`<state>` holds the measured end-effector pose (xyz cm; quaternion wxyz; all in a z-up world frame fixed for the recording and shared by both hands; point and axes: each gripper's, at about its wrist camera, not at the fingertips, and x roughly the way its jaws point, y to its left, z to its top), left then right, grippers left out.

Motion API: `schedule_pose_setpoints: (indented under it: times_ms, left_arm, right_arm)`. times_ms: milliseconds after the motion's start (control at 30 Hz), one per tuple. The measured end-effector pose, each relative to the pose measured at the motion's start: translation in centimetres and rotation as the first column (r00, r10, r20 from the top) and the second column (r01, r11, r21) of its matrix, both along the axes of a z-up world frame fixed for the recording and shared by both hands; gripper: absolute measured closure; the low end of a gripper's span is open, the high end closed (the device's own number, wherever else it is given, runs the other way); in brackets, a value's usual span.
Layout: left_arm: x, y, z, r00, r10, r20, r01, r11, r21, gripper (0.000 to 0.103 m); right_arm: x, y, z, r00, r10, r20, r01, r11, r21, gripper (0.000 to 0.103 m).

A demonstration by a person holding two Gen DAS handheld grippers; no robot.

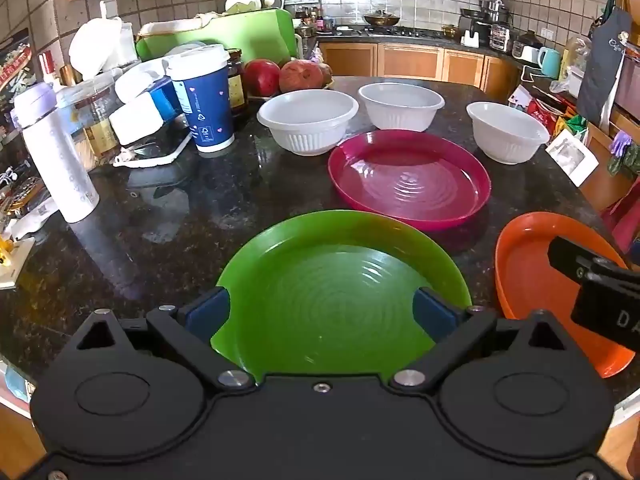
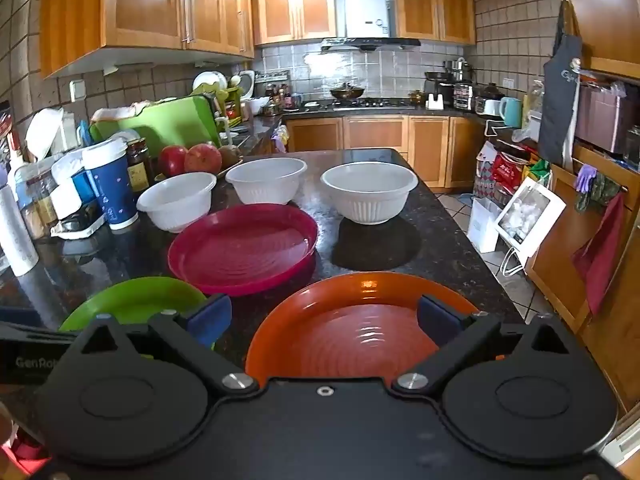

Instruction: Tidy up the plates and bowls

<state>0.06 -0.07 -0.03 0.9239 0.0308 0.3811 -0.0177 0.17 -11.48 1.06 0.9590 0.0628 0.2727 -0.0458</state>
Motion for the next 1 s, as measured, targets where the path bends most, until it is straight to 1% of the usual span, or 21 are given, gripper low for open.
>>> schedule_pose_setpoints:
  times_ms: [67,167,300,633,1000]
  left_arm:
    - [0.08,-0.1,-0.03,1.0,-0.002,-0.002,0.002,1.0,0.004,0.005]
    - [-0.28,-0.18,-0.08,1.0,0.005,0.007,-0.004,1.0,-0.004,0.005]
    - [-0.23,0.02,-0.27,1.0,0.009,0.006,-0.009,1.0,-0.005,0.005]
    - [0.1,0.23,-0.62,0.999,0.037,0.001,-0.037,0.999,-0.013,0.005]
    - [0.39,0.23,-0.98,0.999,0.037,-0.007,-0.037,0.999,-0.016,0.005]
  right_arm:
    - [0.09,-0.38,-0.03,1.0,-0.015,0.006,0.015,1.0,0.022,0.0]
    - [0.06,-0.46,0.1,1.0,-0.005,0.001,0.005,1.0,0.019,0.0]
    - [0.5,-0.16,-0.37,0.999,0.018,-0.039,-0.018,1.0,0.009,0.0]
    - [1.04,0.04,-0.6,0.995,0.022,-0.093,-0.023,1.0,-0.012,0.0]
    - [1.06,-0.23,-0.57,0.994,0.021,-0.104,-0.023,1.0,-0.016,0.0]
